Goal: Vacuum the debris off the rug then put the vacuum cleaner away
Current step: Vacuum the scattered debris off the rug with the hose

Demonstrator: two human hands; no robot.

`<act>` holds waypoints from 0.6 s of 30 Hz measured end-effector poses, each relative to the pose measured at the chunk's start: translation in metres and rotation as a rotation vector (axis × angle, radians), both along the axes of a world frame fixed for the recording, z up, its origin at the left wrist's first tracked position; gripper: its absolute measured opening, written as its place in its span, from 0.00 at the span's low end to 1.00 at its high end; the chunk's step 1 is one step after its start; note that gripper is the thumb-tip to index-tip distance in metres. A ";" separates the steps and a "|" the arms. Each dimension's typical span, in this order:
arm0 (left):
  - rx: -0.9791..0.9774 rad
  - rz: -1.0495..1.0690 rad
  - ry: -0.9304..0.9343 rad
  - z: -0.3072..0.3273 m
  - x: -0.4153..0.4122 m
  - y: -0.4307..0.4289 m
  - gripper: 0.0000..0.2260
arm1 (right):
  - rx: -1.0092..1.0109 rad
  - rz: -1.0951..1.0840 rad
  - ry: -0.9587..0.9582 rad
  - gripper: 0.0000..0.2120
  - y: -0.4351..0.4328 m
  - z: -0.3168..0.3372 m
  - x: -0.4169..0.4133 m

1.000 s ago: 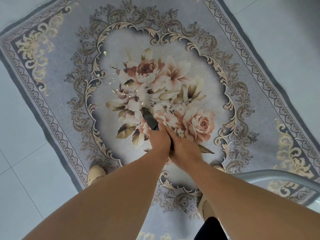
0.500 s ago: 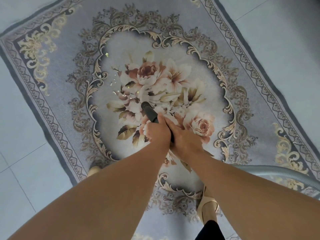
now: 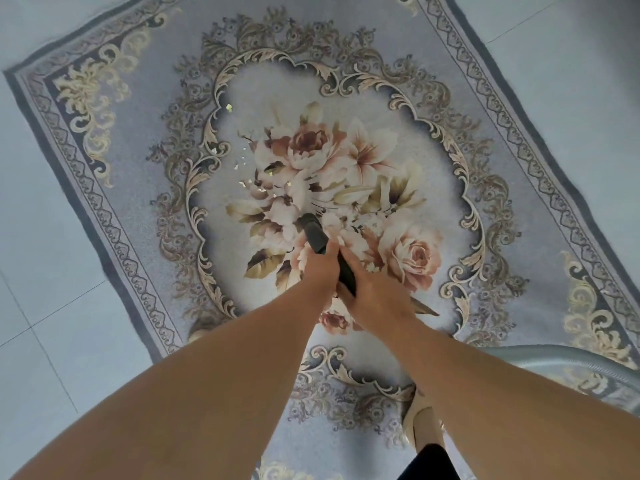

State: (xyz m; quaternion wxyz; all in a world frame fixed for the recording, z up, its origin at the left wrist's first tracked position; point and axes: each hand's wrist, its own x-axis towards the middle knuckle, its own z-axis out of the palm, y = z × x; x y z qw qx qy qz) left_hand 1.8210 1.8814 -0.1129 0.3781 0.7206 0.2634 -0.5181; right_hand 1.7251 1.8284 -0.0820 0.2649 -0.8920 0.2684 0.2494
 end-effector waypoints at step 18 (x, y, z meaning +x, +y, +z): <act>-0.274 0.068 -0.109 -0.028 0.113 0.031 0.18 | -0.036 -0.179 -0.096 0.28 0.027 -0.043 0.107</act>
